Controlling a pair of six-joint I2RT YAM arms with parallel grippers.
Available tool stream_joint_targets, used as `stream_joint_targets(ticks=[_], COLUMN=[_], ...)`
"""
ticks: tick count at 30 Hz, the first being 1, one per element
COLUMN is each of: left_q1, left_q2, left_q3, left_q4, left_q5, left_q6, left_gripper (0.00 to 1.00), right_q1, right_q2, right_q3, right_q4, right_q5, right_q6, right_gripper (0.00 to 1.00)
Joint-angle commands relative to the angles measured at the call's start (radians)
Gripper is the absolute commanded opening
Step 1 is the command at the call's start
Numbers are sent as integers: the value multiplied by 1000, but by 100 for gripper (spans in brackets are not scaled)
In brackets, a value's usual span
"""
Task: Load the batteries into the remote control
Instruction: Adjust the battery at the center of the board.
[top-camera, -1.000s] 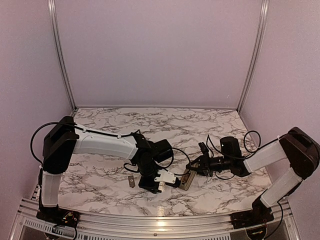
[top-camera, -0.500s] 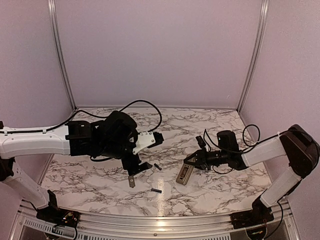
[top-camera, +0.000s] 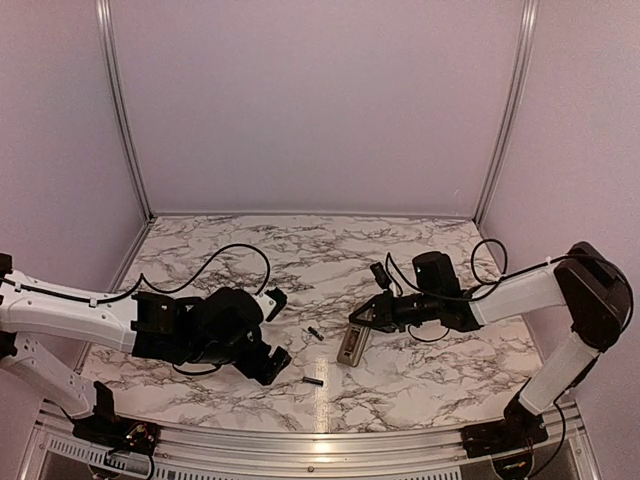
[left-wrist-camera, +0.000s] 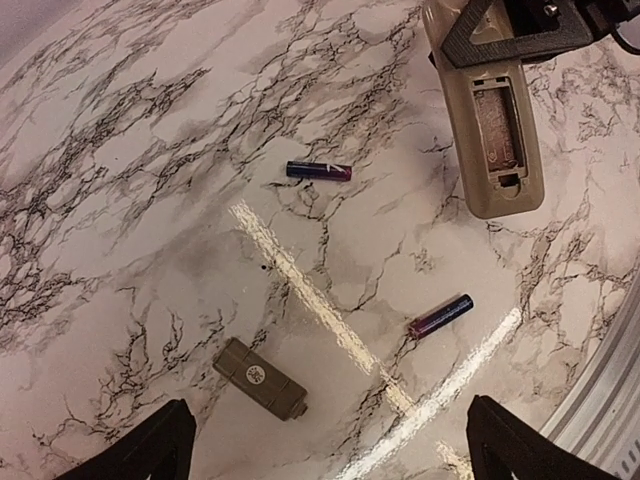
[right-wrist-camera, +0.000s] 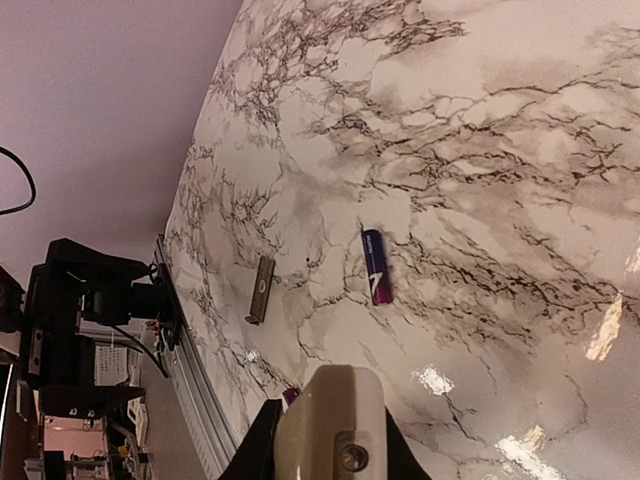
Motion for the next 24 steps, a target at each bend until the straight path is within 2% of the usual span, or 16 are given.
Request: stream_joint_targets(ticks=[1,8,24], left_q1=[-64,-142,-128], left_q2=[128,343,509], left_q3=[33,127,214], left_q4=[-19,-41,-83], left_q5=[-140,-174,-260], left_q6=[-69,-40,-60], left_gripper=[99,99,99], right_q1=[38,81,102], right_q2=[60,116,164], right_q3=[42,48,40], right_q4=[21,70,110], right_q5=[25,28,18], right_q6=[-2,28,49], right_gripper=[0,0,0])
